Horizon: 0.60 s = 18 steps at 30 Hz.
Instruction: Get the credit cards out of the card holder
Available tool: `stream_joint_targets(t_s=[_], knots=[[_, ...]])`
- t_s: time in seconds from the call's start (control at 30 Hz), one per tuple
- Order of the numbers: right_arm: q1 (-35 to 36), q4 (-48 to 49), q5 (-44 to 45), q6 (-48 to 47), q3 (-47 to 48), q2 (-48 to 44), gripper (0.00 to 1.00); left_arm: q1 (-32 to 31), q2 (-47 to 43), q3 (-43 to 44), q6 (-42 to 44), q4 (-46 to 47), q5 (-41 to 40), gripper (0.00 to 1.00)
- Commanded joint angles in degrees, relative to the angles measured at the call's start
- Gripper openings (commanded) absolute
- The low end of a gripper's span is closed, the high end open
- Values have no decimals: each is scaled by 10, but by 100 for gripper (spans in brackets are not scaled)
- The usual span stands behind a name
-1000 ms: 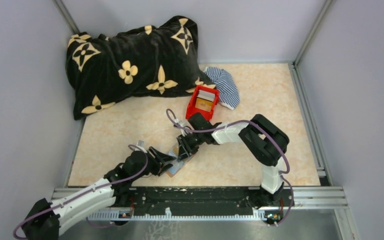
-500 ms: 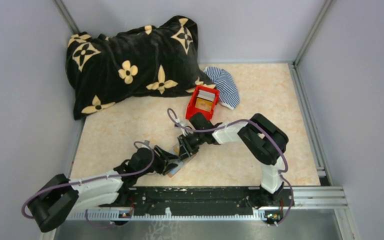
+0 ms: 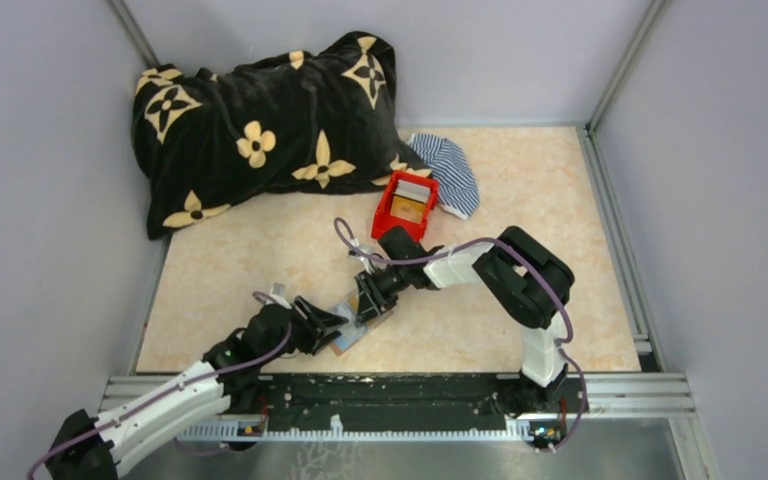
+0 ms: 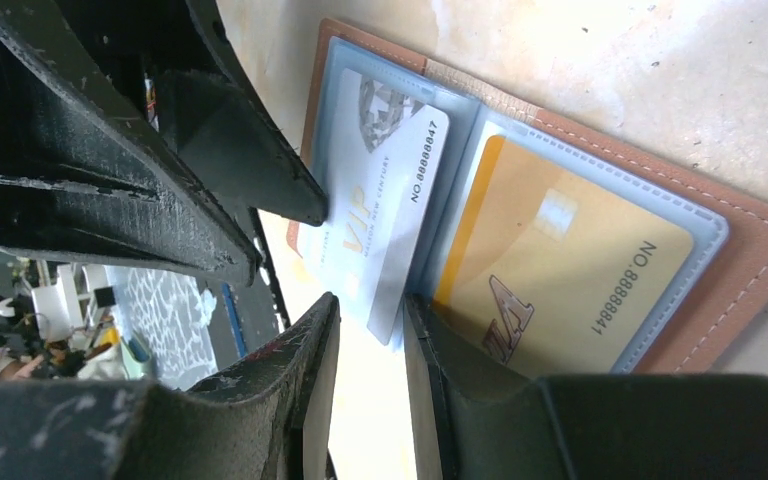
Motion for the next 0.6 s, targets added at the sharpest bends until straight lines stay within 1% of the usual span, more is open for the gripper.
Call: stream_joint_targets(t_s=[0.0, 0.1, 0.2, 0.3, 0.4, 0.5, 0.57], knots=[[-2, 27, -21, 8, -4, 8, 31, 0, -27, -16, 4, -127, -29, 57], [-2, 23, -26, 10, -1, 3, 31, 0, 16, -34, -27, -111, -8, 58], [-1, 17, -33, 9, 2, 2, 31, 0, 73, -21, -35, -111, -9, 59], [-1, 28, -43, 18, 2, 10, 31, 0, 99, 3, -29, -131, -11, 60], [-1, 41, -50, 25, 1, 16, 31, 0, 88, 6, -28, -150, -14, 60], [-1, 45, -59, 28, 3, 22, 32, 0, 66, -24, -35, -148, -24, 60], [1, 33, -68, 19, 8, 25, 36, 0, 54, -40, -38, -140, -24, 60]])
